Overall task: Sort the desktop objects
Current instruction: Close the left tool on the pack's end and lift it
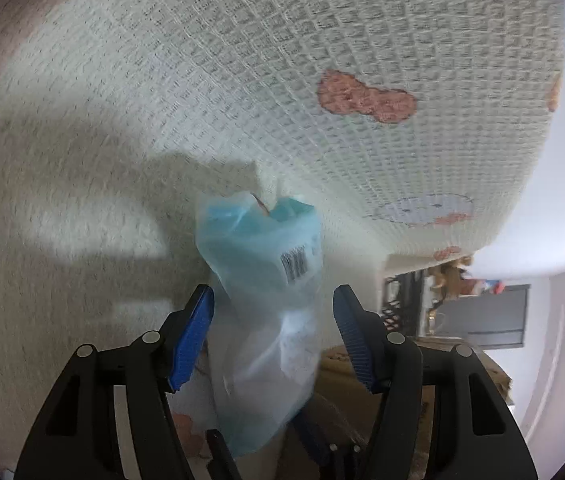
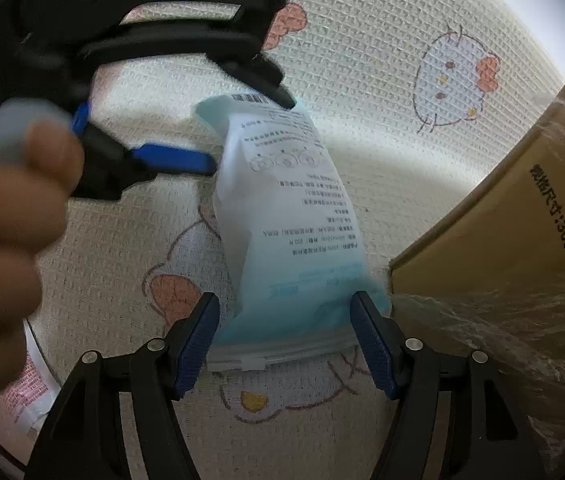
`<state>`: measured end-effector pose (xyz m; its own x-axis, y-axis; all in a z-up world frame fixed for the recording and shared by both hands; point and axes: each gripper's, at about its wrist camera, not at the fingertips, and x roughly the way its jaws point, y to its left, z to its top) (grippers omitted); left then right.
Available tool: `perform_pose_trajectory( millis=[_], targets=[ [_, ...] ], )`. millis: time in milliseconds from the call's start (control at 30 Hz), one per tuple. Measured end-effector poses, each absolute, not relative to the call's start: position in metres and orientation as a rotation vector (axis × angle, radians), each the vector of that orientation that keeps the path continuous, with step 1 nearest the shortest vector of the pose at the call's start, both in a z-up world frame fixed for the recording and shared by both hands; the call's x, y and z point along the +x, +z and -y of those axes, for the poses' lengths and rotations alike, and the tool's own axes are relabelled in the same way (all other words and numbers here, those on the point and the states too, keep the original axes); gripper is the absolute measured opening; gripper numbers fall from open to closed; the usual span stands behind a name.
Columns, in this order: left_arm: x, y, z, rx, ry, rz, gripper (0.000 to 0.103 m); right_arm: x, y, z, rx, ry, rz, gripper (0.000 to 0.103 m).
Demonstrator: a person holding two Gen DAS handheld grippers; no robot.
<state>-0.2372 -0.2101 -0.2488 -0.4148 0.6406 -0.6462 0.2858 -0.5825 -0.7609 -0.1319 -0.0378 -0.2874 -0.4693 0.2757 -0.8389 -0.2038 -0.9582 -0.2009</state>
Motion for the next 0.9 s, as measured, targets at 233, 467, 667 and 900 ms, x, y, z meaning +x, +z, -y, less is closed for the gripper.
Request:
perform_pose_trajectory(
  millis=[233, 467, 667, 900],
  targets=[
    [-0.23, -0.259, 0.224, -1.536, 2.083, 1.352, 0.039, -0.13, -0.292, 0.042, -1.433, 2.481, 0.156, 0.065],
    [-0.188, -0.258, 0.258, -1.5, 2.142, 1.416, 0.035, -0.124, -0.293, 0.041, -1.441, 2.564, 0.14, 0.065],
    [-0.138, -0.251, 0.284, -1.467, 2.22, 1.534, 0.035, -0.122, -0.293, 0.035, -1.514, 2.634, -0.047, 0.065],
    [-0.078, -0.242, 0.282, -1.385, 2.391, 1.604, 0.035, -0.113, -0.286, 0.037, -1.575, 2.714, -0.173, 0.065]
  ],
)
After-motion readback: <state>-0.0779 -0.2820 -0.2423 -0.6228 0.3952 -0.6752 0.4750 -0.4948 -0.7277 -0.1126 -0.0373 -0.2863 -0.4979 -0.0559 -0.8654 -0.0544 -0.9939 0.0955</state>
